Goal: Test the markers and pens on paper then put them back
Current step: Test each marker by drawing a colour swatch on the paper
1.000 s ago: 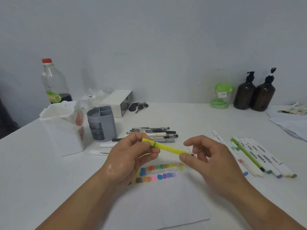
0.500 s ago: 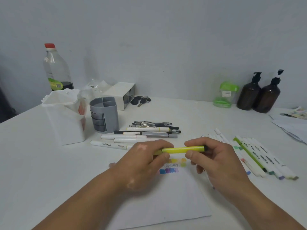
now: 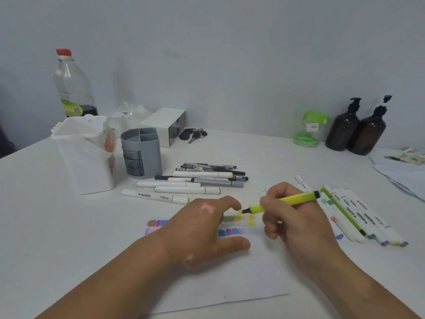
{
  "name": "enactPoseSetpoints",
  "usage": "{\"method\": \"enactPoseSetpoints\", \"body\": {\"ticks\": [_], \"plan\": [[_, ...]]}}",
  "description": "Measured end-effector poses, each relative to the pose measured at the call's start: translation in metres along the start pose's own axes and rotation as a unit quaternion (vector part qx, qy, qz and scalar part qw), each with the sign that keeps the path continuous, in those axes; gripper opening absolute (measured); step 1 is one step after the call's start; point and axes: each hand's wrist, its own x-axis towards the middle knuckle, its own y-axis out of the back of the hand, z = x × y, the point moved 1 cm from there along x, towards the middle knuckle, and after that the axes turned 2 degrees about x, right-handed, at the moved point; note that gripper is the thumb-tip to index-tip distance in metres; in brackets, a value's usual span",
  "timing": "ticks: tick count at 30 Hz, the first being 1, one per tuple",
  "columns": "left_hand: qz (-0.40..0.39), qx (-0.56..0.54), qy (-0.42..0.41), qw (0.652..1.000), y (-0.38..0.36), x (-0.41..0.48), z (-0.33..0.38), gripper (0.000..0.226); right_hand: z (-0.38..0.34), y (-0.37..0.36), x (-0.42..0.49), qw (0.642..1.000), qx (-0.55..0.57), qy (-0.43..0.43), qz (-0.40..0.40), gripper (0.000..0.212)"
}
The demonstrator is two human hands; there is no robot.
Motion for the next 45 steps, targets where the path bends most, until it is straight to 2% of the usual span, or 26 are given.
{"method": "enactPoseSetpoints", "body": {"ticks": [1,3,9,12,16,30,45], "plan": [[-0.022,0.026,0.019,0.999,-0.002,0.000,-0.003,0.070,-0.001,0.002,0.001,0.999,0.023,-0.010,0.023,0.011],[-0.054,0.065,0.033,0.996,-0.006,0.001,-0.005,0.081,-0.003,0.001,0.001,0.998,0.036,-0.036,0.029,0.008],[-0.100,0.072,0.043,0.991,0.002,-0.002,-0.011,0.074,0.003,-0.014,-0.009,0.989,-0.109,-0.089,-0.053,0.007],[-0.100,0.062,0.065,0.991,0.006,-0.003,-0.017,0.073,0.008,-0.011,-0.009,0.973,-0.207,-0.093,-0.046,0.020],[-0.102,0.062,0.066,0.991,0.007,-0.004,-0.019,0.076,0.010,-0.012,-0.008,0.962,-0.255,-0.089,-0.037,0.017],[-0.105,0.061,0.069,0.990,0.005,-0.002,-0.019,0.085,0.007,-0.013,-0.009,0.952,-0.287,-0.085,-0.067,0.012],[-0.111,0.060,0.070,0.989,0.007,-0.002,-0.019,0.084,0.005,-0.011,-0.008,0.947,-0.310,-0.077,-0.040,0.016]]}}
